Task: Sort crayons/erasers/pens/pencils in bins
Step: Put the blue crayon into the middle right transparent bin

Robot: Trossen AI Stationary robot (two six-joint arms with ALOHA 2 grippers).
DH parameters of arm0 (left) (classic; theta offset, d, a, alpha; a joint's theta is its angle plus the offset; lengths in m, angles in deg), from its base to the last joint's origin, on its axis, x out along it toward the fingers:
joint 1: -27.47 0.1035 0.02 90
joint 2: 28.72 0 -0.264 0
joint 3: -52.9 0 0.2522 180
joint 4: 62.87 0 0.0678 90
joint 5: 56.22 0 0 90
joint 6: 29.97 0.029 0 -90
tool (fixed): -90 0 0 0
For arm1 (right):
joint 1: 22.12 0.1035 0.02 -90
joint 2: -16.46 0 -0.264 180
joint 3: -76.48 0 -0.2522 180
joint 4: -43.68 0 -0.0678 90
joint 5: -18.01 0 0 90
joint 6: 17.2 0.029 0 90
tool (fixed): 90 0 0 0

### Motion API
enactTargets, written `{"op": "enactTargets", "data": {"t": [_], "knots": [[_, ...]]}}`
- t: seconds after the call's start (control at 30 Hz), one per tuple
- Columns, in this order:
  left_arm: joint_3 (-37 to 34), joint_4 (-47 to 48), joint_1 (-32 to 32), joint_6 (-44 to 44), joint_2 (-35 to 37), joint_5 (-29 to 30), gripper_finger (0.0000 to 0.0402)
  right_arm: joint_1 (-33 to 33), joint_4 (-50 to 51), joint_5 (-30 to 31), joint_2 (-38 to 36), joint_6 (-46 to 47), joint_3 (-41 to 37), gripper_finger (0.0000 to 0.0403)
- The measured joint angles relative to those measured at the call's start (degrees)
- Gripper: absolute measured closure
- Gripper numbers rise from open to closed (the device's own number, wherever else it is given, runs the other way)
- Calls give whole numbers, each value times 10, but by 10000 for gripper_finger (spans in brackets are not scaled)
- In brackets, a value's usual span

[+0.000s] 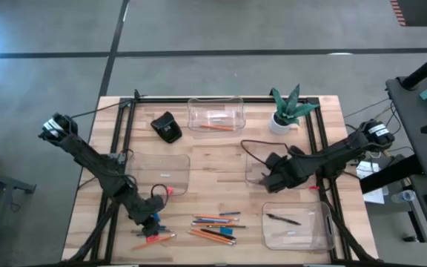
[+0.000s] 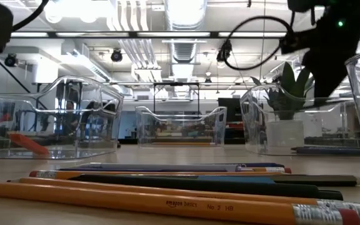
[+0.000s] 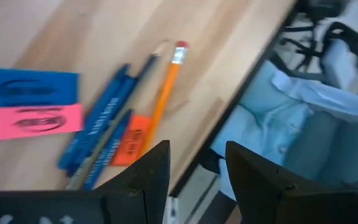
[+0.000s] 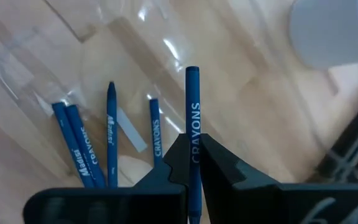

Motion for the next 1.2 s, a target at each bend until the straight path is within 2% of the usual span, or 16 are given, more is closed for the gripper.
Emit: {"op": "enactTargets", "data": {"t": [0.3, 0.53, 0.7, 0.77, 0.9, 1.03, 1.2], "knots": [[0, 61, -22, -3, -23, -5, 262, 0, -49, -15, -16, 0, -44, 387], [-3, 65, -31, -2, -52, -12, 262, 0, -50, -15, -15, 0, -49, 346], [-3, 64, -27, -1, -80, -96, 262, 0, -49, -15, -15, -1, -34, 324], [-3, 65, -35, -1, -89, -91, 262, 0, -49, -15, -15, -2, -26, 320], [-2, 67, -50, 12, -110, -41, 262, 0, -49, -15, -15, -15, -12, 318], [4, 69, -64, 15, -123, -29, 262, 0, -48, -15, -15, -23, 1, 318], [23, 110, -85, 16, -107, -1, 262, 0, -48, -12, -15, -30, 14, 317]]}}
